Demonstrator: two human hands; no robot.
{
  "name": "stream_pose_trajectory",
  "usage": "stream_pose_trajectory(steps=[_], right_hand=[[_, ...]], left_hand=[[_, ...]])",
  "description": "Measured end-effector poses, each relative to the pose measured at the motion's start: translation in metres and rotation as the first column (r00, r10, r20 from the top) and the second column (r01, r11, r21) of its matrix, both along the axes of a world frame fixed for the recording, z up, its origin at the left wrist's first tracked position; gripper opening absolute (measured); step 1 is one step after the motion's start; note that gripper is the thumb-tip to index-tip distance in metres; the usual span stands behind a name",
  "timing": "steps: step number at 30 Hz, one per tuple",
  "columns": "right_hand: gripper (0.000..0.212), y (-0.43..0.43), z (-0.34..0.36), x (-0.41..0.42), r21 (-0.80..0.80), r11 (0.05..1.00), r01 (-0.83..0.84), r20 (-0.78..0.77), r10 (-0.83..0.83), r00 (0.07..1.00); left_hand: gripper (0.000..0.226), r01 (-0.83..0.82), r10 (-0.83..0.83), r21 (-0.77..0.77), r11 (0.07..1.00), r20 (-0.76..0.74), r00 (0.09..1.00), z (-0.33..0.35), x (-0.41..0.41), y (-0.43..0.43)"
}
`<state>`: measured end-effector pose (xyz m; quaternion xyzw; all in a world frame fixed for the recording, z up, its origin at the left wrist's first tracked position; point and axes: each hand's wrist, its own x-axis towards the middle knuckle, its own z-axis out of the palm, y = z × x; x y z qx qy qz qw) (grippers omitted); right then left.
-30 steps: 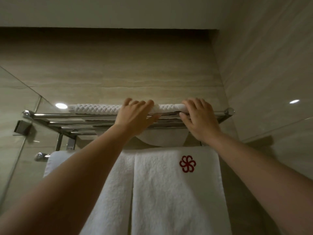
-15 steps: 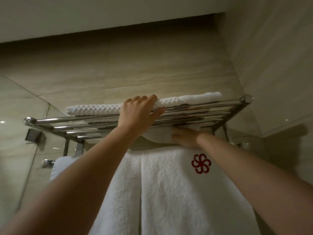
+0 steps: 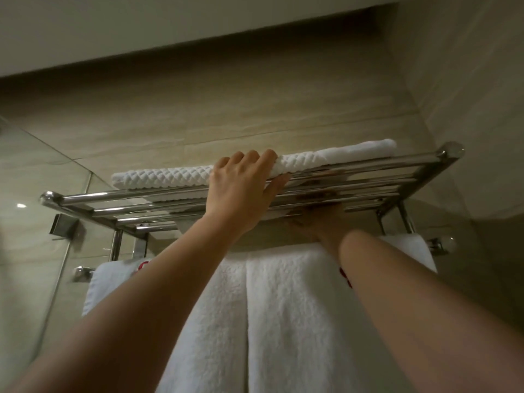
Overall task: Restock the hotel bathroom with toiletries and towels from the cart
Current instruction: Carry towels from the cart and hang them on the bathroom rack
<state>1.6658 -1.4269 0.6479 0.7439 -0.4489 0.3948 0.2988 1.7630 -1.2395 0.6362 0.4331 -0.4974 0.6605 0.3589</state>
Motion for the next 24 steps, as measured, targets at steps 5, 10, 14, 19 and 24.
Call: stream_pose_trajectory(steps=[5,10,14,19,24], right_hand=[[0.072,-0.004,0.003,0.001,-0.070,0.990,-0.121,-0.010,0.121,0.993],[0.073,-0.003,0.002,-0.011,0.061,0.995,-0.073,-0.117,0.080,0.990],[0.086,-0.005,0.002,-0.012,0.122,0.989,-0.083,0.095,0.072,0.993],[0.072,0.013,-0.002,-0.006,0.087,0.993,-0.079,-0.084,0.087,0.993],[0.043,0.050,-0.008,0.003,0.196,0.902,-0.385,-0.188,0.420,0.888]], left_hand=[[0.045,-0.014,0.014,0.009,1.000,0.003,1.000,0.000,0.000,0.000],[0.044,-0.022,0.022,0.000,1.000,-0.005,1.000,0.000,0.000,0.001],[0.044,-0.030,0.030,0.011,0.999,0.002,1.000,-0.001,0.000,0.002],[0.043,-0.039,0.039,0.025,0.999,0.010,0.999,0.000,0.000,0.002],[0.048,-0.056,0.050,0.078,0.995,0.076,0.996,0.005,0.007,0.009]])
